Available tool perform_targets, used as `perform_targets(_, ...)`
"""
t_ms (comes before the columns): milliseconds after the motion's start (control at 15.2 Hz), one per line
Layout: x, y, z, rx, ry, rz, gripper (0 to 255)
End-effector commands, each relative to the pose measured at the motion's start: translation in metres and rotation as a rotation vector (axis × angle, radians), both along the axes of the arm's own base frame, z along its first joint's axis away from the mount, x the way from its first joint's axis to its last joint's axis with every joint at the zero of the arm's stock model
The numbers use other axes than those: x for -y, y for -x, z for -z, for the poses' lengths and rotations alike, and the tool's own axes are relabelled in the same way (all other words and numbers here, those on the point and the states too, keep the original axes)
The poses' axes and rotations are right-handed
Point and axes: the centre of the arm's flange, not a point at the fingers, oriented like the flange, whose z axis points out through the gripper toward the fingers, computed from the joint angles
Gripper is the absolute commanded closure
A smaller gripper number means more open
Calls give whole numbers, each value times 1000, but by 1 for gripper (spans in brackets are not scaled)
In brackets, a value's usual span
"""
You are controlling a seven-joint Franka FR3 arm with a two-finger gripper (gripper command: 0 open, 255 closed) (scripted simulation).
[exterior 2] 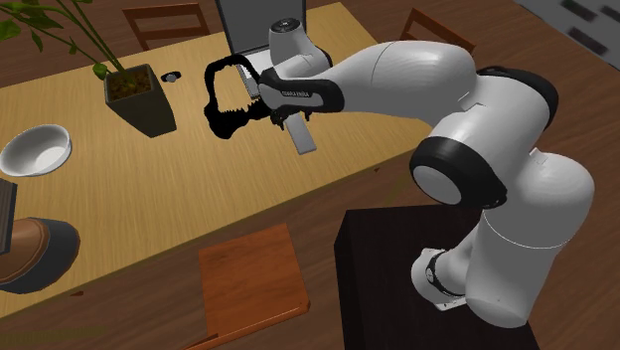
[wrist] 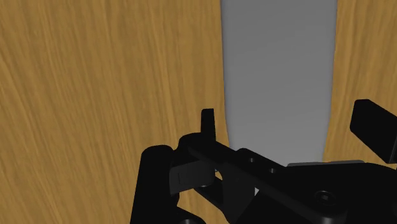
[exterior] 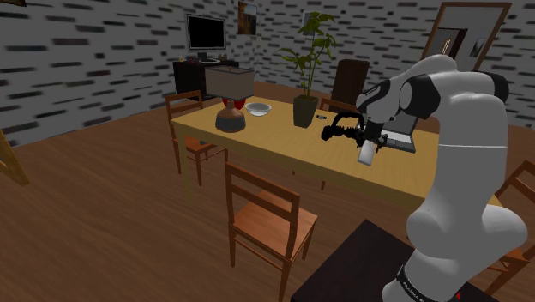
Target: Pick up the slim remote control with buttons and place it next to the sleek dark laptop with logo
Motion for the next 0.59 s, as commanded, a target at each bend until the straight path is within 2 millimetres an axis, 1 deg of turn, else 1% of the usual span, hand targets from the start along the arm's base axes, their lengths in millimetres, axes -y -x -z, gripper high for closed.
perform_targets(0,0,0,-23,0,0,0,0)
perform_targets(66,0,0,-34,0,0,0,0)
perform_targets(528,0,0,-34,0,0,0,0)
